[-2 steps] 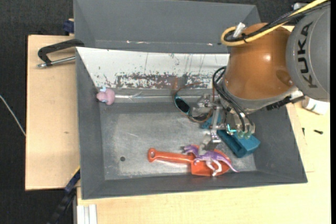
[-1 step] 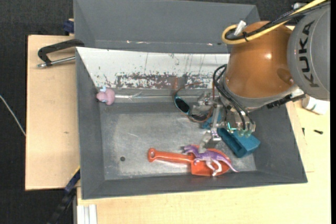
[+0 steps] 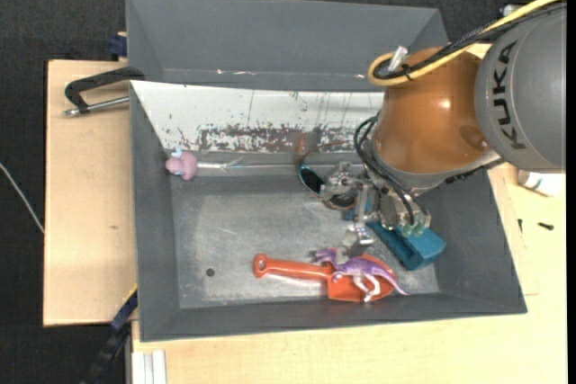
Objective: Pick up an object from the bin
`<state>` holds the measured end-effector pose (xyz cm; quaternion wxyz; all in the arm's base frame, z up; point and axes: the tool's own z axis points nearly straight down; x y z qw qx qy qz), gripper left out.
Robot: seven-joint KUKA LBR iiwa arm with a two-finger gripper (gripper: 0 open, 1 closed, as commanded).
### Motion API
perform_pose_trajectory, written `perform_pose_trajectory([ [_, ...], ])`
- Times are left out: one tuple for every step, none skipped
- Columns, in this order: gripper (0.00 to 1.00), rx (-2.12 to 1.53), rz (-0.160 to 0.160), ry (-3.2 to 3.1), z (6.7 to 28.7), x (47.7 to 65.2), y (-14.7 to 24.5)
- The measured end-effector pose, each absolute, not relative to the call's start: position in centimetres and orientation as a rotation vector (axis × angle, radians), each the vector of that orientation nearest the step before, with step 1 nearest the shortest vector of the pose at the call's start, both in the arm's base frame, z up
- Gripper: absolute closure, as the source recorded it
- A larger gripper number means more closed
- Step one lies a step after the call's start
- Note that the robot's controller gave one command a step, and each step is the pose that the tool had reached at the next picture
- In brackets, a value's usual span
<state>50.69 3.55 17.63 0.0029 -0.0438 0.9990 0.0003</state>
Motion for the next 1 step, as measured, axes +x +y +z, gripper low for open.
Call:
perform_pose_trajectory([
  [0.00, -0.476, 0.000, 3.099, 11.15, 50.03, 3.13],
])
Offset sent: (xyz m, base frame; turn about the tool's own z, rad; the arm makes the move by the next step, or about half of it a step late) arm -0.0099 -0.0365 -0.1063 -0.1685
